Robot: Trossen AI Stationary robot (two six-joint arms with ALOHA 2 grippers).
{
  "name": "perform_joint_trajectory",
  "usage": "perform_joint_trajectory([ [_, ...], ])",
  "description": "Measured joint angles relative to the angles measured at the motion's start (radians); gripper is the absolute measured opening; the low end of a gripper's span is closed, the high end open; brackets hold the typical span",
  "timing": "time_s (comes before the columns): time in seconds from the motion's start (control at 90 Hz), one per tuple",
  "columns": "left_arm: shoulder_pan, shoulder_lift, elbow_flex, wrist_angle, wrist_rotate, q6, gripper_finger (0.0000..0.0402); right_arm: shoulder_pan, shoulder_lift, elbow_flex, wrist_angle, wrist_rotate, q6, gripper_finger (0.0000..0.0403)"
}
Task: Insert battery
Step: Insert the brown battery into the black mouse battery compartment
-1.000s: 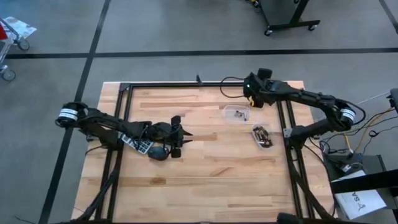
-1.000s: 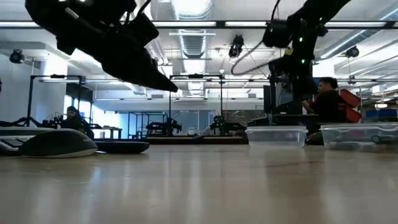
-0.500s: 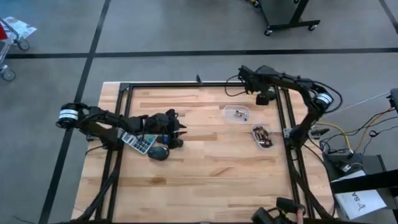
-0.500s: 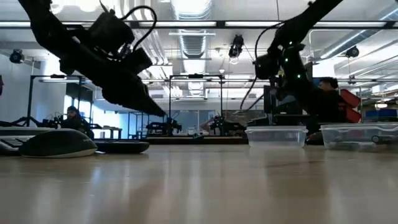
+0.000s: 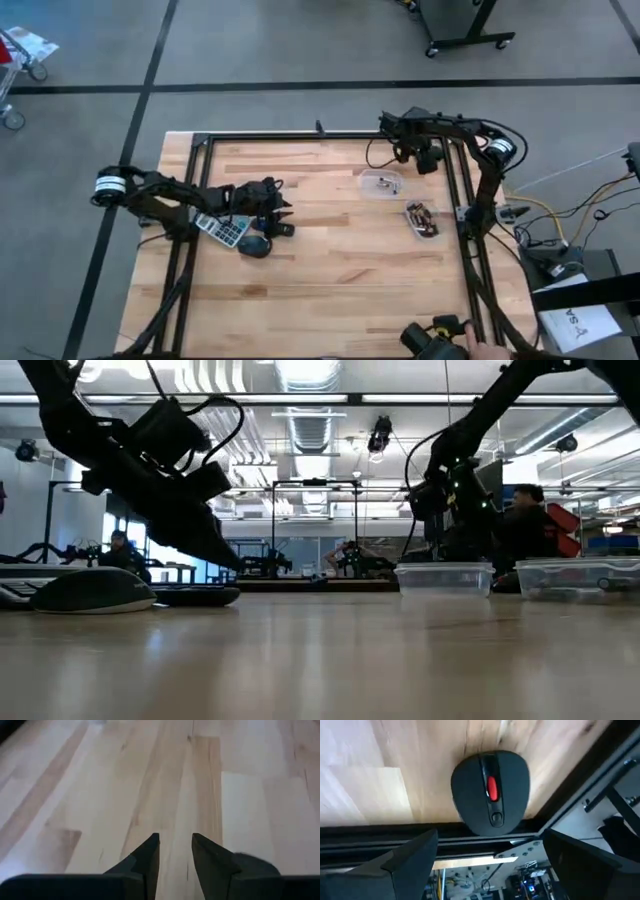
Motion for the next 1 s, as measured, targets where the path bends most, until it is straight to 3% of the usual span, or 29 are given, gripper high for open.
perform_joint_trajectory([
  [0.211, 0.0, 0.0, -0.045, 0.088, -0.002, -0.012, 0.0097, -0.028, 0.047, 0.0, 0.009, 0.001, -0.002, 0.0344],
  [0.656, 0.0, 0.0, -0.046, 0.095, -0.003, -0.008, 0.0097, -0.053, 0.154, 0.0, 0.082, 0.006, -0.012, 0.034],
  [1.0, 0.0, 0.0, -0.046, 0.095, -0.008, 0.011, 0.0097, -0.047, 0.193, -0.001, 0.096, 0.041, 0.014, 0.0251],
])
